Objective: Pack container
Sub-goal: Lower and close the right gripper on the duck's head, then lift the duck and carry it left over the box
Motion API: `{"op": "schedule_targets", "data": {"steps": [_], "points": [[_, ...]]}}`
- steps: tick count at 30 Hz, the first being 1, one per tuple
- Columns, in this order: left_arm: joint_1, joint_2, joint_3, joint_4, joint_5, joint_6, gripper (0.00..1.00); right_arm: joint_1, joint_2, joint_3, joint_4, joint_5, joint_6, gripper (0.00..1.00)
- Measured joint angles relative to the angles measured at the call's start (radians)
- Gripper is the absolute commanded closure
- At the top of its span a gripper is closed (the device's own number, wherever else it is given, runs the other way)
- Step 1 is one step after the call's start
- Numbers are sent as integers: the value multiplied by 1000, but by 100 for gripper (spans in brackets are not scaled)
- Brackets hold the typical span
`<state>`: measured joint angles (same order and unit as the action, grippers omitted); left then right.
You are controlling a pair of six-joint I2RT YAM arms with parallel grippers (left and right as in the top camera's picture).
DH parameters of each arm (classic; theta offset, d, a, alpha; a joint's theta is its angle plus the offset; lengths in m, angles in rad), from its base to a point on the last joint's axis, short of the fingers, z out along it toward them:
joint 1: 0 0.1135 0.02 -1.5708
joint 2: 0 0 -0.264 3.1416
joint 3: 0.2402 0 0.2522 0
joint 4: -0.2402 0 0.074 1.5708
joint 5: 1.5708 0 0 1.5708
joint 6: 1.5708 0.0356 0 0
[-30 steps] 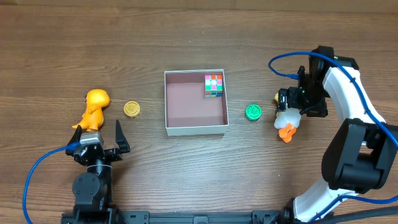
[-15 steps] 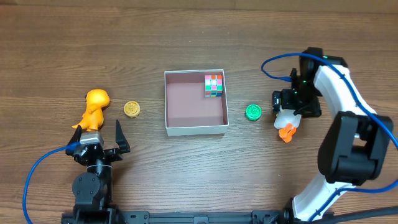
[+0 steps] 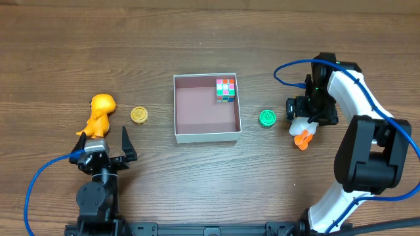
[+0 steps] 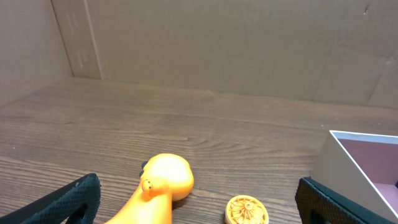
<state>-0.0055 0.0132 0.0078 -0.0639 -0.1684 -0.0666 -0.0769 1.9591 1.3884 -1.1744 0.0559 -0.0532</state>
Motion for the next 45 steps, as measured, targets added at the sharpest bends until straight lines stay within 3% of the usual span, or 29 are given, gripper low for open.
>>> {"op": "schedule_targets", "data": {"steps": [15, 20, 25, 45], "points": [[0, 0, 0, 0, 0, 0, 0, 0, 0, -80, 63, 3, 16, 0], [0, 0, 0, 0, 0, 0, 0, 0, 0, -80, 66, 3, 21, 19], [0, 0, 0, 0, 0, 0, 0, 0, 0, -80, 71, 3, 24, 23], [0, 0, 0, 0, 0, 0, 0, 0, 0, -42, 15, 3, 64, 74]]}}
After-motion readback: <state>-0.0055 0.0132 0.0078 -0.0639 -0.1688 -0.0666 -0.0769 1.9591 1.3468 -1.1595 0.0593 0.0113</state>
